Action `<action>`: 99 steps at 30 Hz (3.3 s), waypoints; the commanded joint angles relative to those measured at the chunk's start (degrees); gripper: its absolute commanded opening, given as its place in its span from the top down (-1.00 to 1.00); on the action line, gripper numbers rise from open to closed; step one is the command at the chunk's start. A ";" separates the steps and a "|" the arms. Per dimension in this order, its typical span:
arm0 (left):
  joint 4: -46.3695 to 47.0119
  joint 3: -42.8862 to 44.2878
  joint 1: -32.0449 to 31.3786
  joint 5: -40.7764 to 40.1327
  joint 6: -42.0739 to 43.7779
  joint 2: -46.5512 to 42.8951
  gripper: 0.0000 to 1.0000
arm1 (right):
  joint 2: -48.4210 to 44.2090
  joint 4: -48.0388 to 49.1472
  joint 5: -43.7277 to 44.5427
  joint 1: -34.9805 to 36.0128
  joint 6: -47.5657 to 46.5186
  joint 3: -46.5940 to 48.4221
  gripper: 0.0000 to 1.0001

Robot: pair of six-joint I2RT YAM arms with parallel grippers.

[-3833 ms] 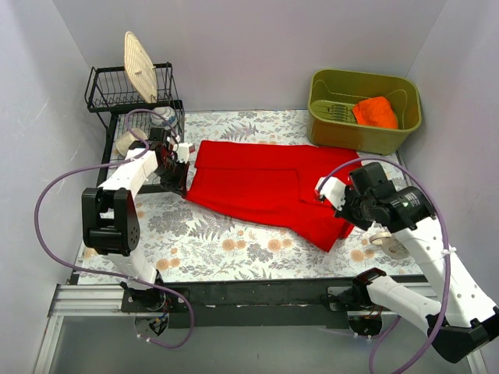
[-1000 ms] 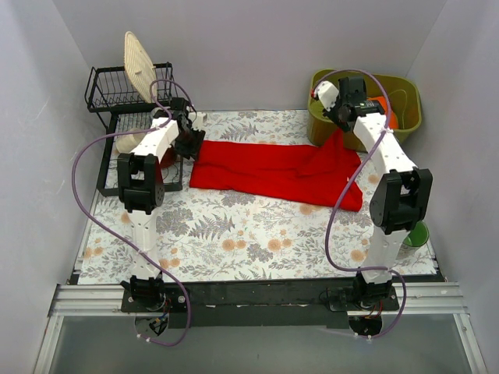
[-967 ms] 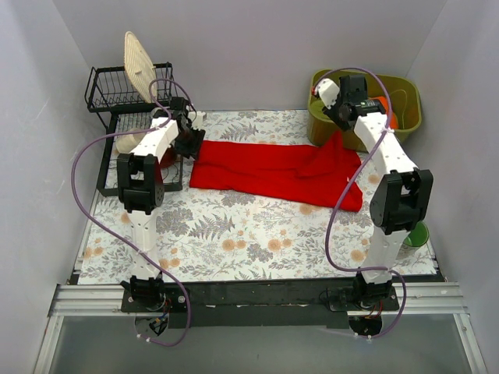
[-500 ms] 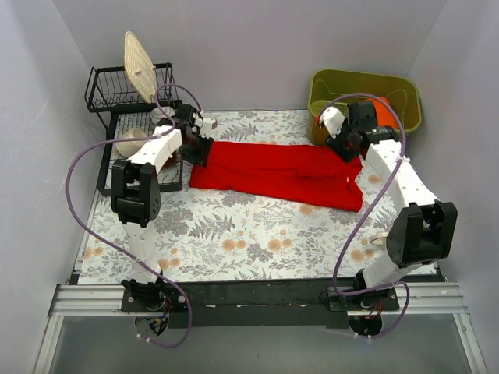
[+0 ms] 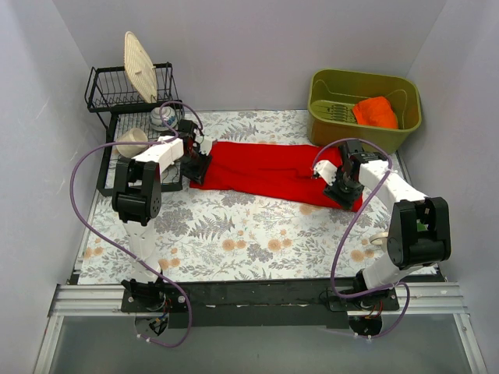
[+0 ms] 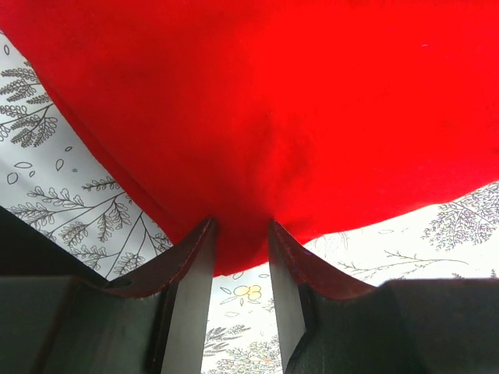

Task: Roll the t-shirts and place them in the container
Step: Fold the T-shirt at the center of the board.

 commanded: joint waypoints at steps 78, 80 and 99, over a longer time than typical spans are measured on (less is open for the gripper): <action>-9.57 -4.19 -9.94 12.09 1.55 -20.49 -0.01 | 18.81 -9.27 -25.36 -1.14 -11.04 18.58 0.10; -9.31 -5.16 -9.94 11.65 1.55 -20.76 -0.01 | 18.72 -8.65 -24.04 -0.97 -11.30 18.23 0.10; -9.48 -1.74 -9.94 9.98 2.07 -17.15 -0.01 | 17.49 -2.67 -16.39 0.61 -16.75 11.55 0.10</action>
